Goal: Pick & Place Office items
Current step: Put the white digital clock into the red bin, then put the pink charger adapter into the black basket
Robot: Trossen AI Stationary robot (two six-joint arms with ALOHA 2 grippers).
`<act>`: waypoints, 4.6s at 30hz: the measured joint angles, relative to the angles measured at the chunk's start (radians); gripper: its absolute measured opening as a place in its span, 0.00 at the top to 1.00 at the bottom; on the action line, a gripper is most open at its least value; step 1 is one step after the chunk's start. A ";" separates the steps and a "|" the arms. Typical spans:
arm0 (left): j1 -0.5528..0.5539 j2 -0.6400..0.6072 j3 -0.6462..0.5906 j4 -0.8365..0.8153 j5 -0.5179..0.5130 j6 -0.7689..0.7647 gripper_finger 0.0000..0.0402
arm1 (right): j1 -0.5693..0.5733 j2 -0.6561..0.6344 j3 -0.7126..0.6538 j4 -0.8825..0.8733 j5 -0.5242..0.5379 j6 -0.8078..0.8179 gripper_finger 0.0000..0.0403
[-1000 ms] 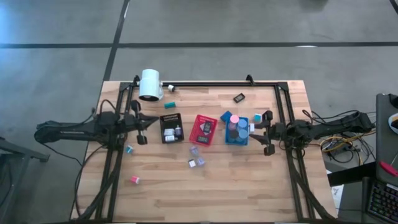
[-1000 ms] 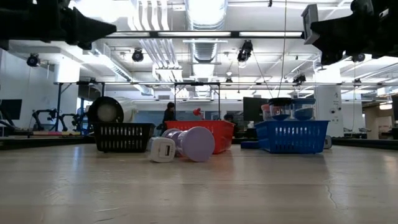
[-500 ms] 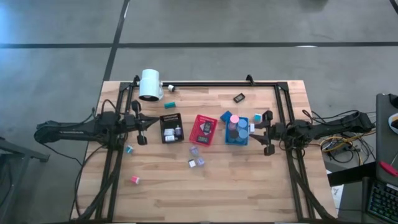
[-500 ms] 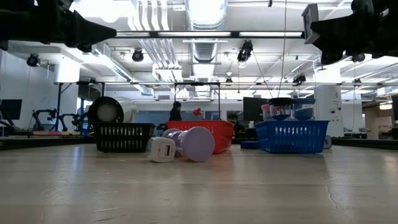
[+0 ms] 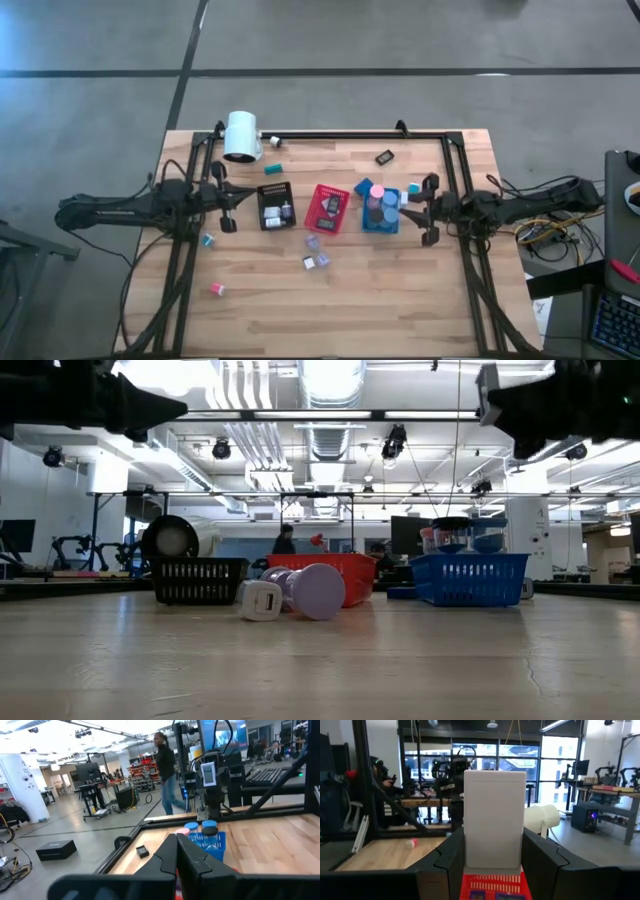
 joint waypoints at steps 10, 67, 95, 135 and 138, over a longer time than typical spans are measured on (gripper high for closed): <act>0.000 -0.001 0.000 0.022 -0.002 0.003 0.99 | -0.016 0.429 0.454 -0.436 0.130 0.074 0.64; -0.001 -0.001 -0.001 -0.024 0.001 -0.031 0.99 | -0.149 1.618 1.493 -1.296 -0.092 0.058 0.55; 0.000 -0.002 0.005 -0.023 -0.002 -0.066 0.99 | 0.018 1.009 1.402 -1.024 -0.136 -0.033 0.68; 0.000 0.002 0.000 -0.022 -0.010 -0.030 0.99 | 0.033 0.021 -0.029 0.145 -0.036 -0.023 0.98; 0.000 0.002 0.000 -0.022 -0.010 -0.031 0.99 | 0.021 -0.073 -0.029 0.028 -0.034 -0.025 0.98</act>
